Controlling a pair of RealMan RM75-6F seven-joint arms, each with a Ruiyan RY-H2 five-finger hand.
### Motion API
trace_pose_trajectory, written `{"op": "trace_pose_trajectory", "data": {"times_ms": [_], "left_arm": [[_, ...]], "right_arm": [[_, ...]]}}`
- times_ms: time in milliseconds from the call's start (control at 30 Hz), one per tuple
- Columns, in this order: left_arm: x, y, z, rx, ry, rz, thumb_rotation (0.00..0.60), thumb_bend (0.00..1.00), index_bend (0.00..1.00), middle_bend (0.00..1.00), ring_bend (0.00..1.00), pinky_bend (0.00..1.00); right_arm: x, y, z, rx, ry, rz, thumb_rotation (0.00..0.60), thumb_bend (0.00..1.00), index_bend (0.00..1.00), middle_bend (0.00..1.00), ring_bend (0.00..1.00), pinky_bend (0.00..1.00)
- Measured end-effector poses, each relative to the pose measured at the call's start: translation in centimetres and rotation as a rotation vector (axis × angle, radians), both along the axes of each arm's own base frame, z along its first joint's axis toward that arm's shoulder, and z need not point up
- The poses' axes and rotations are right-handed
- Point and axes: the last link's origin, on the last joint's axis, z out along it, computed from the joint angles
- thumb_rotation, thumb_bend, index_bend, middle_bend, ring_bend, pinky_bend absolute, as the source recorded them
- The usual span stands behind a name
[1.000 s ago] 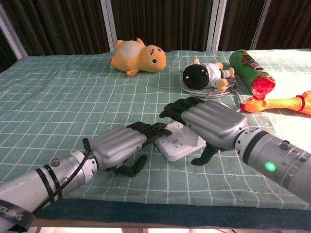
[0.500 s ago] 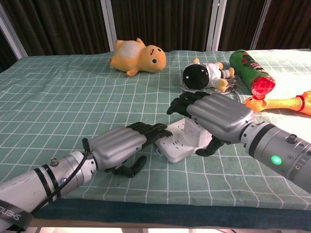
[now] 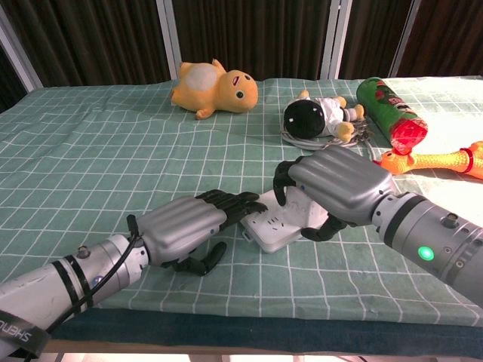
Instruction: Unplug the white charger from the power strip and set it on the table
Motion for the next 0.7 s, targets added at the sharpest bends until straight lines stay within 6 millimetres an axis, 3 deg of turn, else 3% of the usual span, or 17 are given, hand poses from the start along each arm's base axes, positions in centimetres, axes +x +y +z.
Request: {"op": "trace_pose_trajectory", "data": {"times_ms": [567,700], "left_arm": [[-0.2,-0.1,-0.1,0.004,0.012,-0.012,0.6,0.69,0.0,0.0,0.0,0.02],[-0.3,-0.2,-0.1,0.005,0.018,-0.017,0.6,0.69,0.0,0.0,0.0,0.02]], "right_arm": [[-0.5,-0.3,1.0,-0.008,0.015,-0.017,0.6,0.4,0.58,0.38,0.4,0.53],[-0.5,-0.3,1.0,-0.004,0.013,-0.021,0.6,0.41,0.66,0.44,0.47,0.57]]}}
